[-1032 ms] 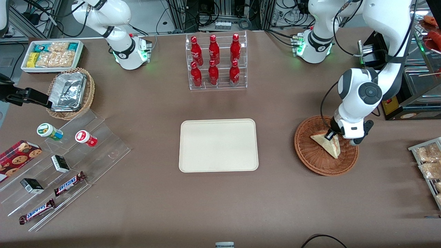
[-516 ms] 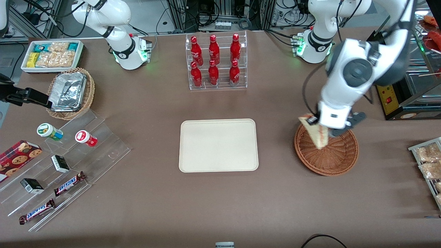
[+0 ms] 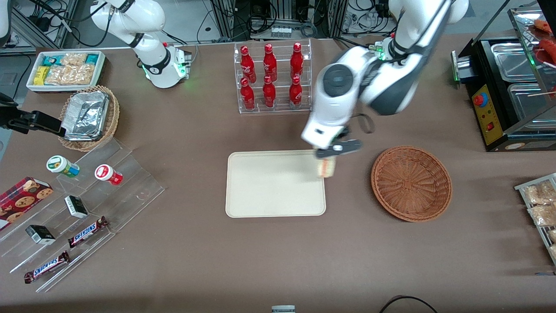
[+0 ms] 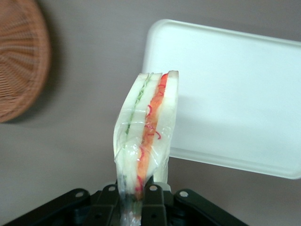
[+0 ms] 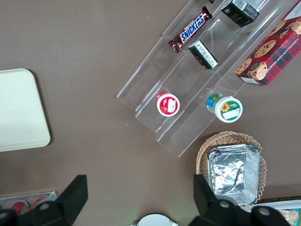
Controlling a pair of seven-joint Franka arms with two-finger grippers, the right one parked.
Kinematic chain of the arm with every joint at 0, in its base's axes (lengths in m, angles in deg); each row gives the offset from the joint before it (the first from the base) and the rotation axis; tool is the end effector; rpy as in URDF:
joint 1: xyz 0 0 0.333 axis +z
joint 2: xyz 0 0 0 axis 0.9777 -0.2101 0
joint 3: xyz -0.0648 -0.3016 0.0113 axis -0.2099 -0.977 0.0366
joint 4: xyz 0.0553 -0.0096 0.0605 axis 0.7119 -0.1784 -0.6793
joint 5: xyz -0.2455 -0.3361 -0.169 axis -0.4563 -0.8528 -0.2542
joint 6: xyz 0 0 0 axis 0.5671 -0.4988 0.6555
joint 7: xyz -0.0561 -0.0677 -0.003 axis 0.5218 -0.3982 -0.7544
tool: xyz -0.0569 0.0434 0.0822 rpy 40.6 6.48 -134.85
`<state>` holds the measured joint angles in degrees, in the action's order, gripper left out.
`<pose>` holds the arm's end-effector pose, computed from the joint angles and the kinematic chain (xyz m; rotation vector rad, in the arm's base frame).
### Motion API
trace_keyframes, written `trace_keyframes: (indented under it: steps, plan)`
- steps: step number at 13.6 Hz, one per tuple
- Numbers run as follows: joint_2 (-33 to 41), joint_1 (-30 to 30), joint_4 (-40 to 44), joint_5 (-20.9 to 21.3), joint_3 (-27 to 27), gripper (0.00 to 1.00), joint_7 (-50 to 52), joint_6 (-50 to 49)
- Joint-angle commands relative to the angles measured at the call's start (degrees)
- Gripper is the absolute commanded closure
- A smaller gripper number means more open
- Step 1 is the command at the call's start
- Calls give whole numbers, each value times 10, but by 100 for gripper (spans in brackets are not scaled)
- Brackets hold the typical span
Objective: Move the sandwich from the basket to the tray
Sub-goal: 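Lift the sandwich and carry it with the left gripper over the tray, then lower the sandwich onto the tray and open the left gripper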
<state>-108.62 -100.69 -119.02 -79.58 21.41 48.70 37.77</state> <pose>0.5175 -0.4628 0.3660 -3.0762 -0.2511 0.0832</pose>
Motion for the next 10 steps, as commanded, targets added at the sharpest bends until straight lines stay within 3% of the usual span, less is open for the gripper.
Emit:
trace_keyframes:
  steps: [1,4,7,10]
  plan:
    - [-93,-54,85,49,3,100,40,-10]
    - [-193,-94,156,115,5,100,75,7]
    - [-244,-123,189,160,8,100,116,40]
    - [-261,-124,193,173,8,100,126,73]
